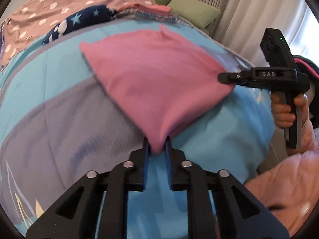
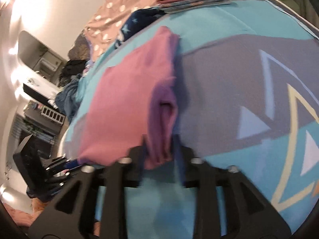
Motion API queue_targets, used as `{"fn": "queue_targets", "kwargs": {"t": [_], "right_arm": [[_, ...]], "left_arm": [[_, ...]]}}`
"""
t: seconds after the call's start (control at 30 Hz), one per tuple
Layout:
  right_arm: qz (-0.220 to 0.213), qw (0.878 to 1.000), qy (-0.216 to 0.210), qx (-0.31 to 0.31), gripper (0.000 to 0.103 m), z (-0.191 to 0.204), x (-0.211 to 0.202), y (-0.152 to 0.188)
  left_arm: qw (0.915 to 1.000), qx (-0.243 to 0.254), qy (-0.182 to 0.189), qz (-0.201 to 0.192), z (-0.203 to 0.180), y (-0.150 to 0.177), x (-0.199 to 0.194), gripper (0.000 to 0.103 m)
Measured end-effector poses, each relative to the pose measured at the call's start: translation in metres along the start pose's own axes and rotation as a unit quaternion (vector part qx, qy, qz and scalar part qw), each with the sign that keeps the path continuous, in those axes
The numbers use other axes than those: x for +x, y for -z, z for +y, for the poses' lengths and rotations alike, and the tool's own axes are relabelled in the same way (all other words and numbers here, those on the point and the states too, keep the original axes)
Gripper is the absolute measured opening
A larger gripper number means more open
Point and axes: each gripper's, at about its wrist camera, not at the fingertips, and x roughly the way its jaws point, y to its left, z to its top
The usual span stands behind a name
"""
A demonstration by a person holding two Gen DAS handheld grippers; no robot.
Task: Fold small clothes
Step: 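Open both grippers and release the folded pink shirt on the bed, then grasp the edge of the folded pink shirt with both grippers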
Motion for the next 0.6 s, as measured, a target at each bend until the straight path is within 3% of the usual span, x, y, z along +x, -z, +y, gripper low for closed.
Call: {"fn": "queue_targets", "kwargs": {"t": [0.07, 0.17, 0.3, 0.43, 0.5, 0.6], "right_arm": [[-0.013, 1.000, 0.006, 0.002, 0.040, -0.003, -0.005, -0.003], [-0.046, 0.997, 0.036, -0.041, 0.040, 0.013, -0.015, -0.004], [-0.077, 0.989, 0.054, -0.118, 0.028, 0.048, -0.016, 0.001], [-0.073, 0.986, 0.050, -0.143, 0.028, 0.061, -0.006, 0.003], [-0.060, 0.986, 0.047, -0.150, 0.028, 0.058, -0.002, 0.004], [-0.033, 0.985, 0.095, -0.142, 0.022, 0.042, 0.020, 0.004]], "left_arm": [[0.9999, -0.014, -0.009, -0.002, 0.006, 0.005, -0.003, 0.030], [0.9992, -0.028, -0.019, -0.022, 0.013, 0.005, -0.016, 0.032], [0.9970, -0.043, -0.037, -0.052, 0.016, 0.004, -0.023, 0.043], [0.9966, -0.064, -0.031, -0.042, 0.019, 0.004, -0.011, 0.043], [0.9975, -0.050, -0.032, -0.039, 0.015, 0.006, -0.013, 0.043], [0.9978, -0.044, -0.034, -0.036, 0.017, 0.009, -0.018, 0.043]]}}
